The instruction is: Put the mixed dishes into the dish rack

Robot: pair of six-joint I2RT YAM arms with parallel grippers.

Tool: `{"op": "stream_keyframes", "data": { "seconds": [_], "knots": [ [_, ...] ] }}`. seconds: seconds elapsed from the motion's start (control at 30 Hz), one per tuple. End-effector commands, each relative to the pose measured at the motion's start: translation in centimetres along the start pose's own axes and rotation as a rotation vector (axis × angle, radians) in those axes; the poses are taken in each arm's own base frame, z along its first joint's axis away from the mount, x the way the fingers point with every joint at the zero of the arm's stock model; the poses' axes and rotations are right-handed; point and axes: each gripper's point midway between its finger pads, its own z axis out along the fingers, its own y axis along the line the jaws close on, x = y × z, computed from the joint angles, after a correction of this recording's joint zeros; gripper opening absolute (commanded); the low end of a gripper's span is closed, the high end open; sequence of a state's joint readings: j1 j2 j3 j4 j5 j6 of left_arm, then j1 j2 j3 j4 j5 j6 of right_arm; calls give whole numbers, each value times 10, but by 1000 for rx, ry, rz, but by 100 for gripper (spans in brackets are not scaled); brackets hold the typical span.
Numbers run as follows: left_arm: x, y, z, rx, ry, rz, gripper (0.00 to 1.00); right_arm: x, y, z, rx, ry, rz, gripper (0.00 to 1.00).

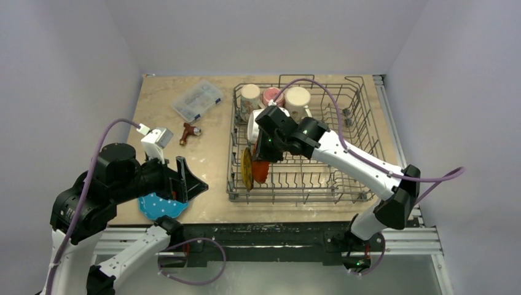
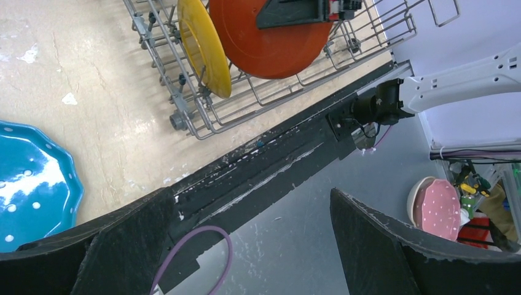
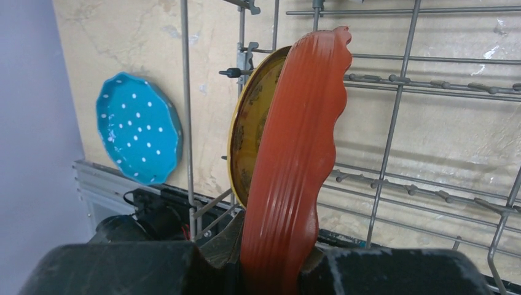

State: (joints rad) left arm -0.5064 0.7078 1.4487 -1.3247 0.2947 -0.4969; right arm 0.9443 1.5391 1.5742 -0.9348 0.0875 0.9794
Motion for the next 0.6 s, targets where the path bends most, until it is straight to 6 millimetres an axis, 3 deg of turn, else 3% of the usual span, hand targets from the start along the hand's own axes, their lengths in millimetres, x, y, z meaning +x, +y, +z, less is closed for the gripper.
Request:
{"op": "stream_keyframes", "data": {
  "seconds": [0.0,0.2,0.4,0.57],
  "knots": [
    [-6,-6,4,29,-10,-2,97,-4,4,10,-3,-20,-3,0],
    [-4,-4,6,25,-5,-8,97,-5,-9,19,58,-31,-52,7],
    [-2,-4,9,30,2,-19,97,-6,-2,28,43,-20,-91,24],
    [-1,-4,10,33,1,-31,97,-10,4,31,36,-26,-112,28]
  ]
}}
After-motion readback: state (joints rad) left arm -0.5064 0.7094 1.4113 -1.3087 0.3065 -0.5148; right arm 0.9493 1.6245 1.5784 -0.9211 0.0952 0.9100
